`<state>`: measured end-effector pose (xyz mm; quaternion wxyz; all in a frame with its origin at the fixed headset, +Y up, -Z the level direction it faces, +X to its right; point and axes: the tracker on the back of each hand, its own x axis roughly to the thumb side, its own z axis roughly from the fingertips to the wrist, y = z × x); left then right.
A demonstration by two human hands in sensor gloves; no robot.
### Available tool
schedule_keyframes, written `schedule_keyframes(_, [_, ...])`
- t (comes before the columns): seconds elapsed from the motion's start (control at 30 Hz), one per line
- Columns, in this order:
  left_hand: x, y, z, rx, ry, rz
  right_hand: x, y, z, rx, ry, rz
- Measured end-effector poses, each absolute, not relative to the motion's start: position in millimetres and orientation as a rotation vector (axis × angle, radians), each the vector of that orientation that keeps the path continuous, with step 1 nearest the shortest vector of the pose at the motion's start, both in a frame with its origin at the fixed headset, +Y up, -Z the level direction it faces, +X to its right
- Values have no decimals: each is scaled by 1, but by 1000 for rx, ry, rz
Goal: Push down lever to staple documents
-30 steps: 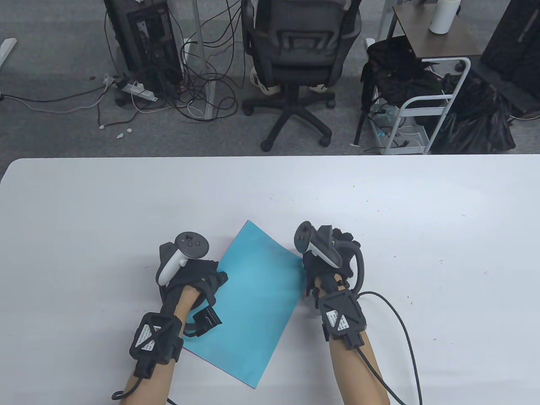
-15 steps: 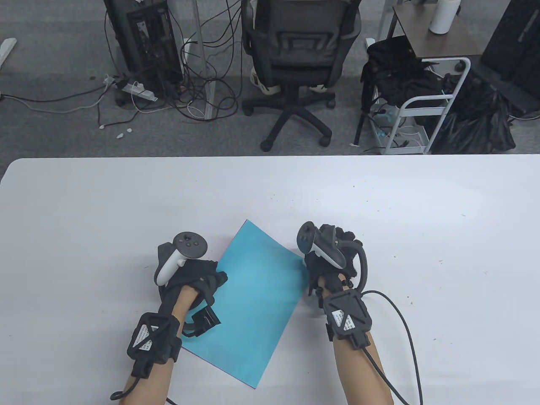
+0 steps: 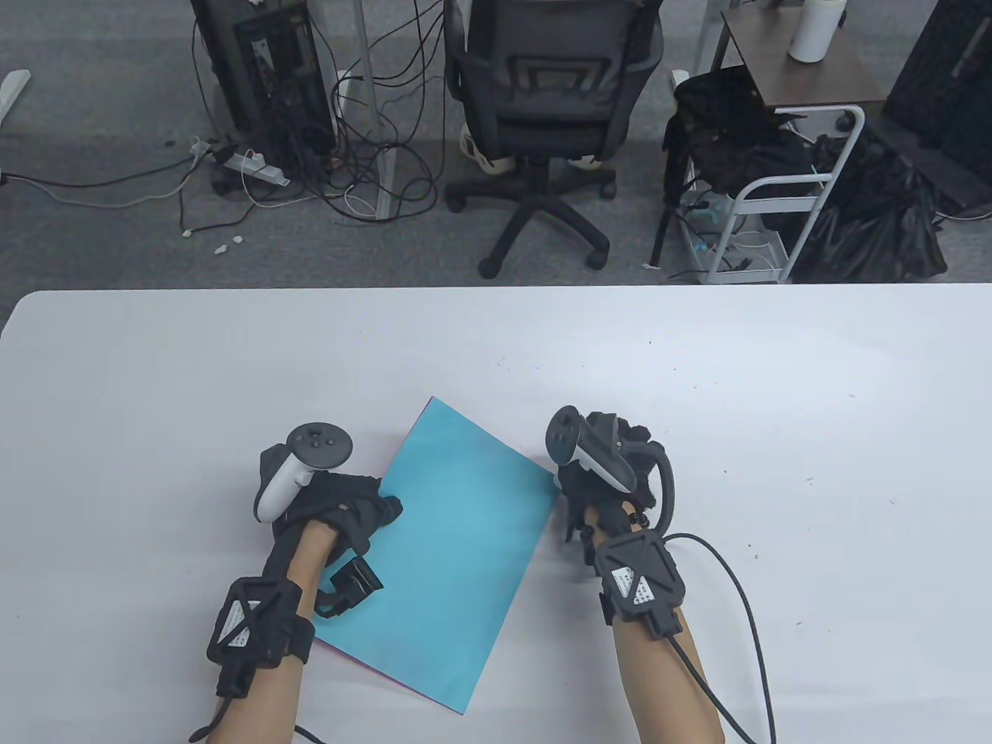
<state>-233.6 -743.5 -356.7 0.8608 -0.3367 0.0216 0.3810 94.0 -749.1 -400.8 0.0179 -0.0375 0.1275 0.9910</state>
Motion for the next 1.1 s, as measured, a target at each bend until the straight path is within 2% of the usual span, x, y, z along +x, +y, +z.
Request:
schedule_keyframes(0.47, [-290, -710, -334, -574, 77, 1023, 95, -749, -402, -136, 410, 3064])
schedule_keyframes(0.77, [-307, -719, -317, -492, 78, 1232, 108, -738, -399, -150, 357, 3030])
schedule_keyframes(0.9, [-301, -721, -315, -459, 84, 1285, 121, -723, -386, -125, 275, 3016])
schedule_keyframes(1.1, [-287, -721, -312, -410, 98, 1296, 148, -699, -341, -31, 151, 2957])
